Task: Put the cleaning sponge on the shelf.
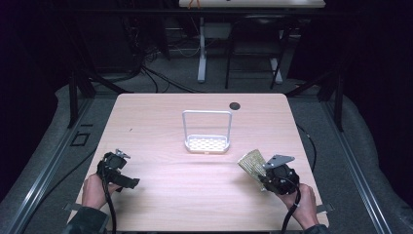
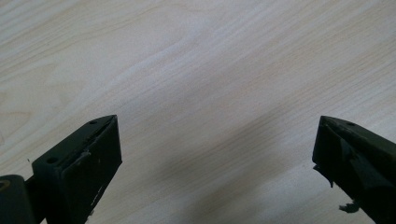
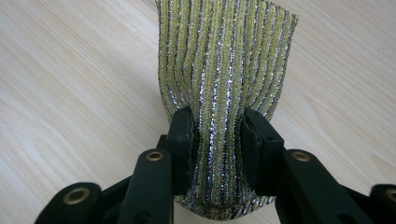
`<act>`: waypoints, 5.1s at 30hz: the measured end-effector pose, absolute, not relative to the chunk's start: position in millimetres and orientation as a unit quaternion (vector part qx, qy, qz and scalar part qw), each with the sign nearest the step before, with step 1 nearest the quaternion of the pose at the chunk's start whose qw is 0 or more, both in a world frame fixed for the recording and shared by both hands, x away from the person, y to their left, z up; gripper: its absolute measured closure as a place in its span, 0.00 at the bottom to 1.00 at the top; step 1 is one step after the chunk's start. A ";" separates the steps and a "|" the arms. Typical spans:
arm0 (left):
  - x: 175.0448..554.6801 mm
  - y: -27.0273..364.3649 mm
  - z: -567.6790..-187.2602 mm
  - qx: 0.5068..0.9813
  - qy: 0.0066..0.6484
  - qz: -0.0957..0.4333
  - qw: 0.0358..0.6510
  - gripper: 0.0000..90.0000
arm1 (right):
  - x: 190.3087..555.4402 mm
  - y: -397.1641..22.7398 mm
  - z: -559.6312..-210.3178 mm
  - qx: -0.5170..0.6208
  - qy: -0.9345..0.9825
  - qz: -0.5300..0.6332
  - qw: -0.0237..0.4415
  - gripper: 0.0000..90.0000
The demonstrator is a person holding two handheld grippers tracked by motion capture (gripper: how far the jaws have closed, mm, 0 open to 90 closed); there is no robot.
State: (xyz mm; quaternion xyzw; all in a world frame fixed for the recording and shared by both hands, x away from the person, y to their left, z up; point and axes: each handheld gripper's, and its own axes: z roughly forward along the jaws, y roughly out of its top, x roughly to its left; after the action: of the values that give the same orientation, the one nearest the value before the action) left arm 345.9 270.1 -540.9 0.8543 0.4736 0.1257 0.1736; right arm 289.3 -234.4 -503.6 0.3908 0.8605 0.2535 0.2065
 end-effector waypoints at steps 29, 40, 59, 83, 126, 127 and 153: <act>345.7 268.6 -540.5 0.855 0.470 0.125 0.180 0.01 | 298.5 -198.3 -498.7 0.350 0.875 0.268 0.201 0.74; 345.8 268.2 -540.4 0.855 0.469 0.125 0.182 0.01 | 305.2 -183.9 -498.0 0.337 0.879 0.273 0.197 0.74; 345.5 268.3 -540.0 0.855 0.469 0.126 0.182 0.01 | 318.0 -164.2 -496.1 0.324 0.882 0.279 0.195 0.74; 345.4 269.0 -539.7 0.854 0.469 0.125 0.187 0.01 | 338.1 -141.9 -495.6 0.314 0.883 0.284 0.203 0.74; 345.4 268.4 -539.4 0.855 0.467 0.128 0.187 0.01 | 379.7 -93.7 -504.4 0.338 0.864 0.278 0.250 0.74; 345.2 268.5 -539.2 0.855 0.467 0.127 0.187 0.01 | 381.6 -92.6 -505.7 0.339 0.864 0.275 0.251 0.74; 346.6 264.6 -539.7 0.860 0.459 0.123 0.186 0.01 | 430.2 -58.2 -534.7 0.400 0.849 0.249 0.241 0.71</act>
State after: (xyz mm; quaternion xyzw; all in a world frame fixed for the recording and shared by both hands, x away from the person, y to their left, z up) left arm 346.6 264.6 -539.7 0.8598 0.4593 0.1235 0.1859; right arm 430.2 -58.2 -534.7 0.3995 0.8487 0.2486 0.2414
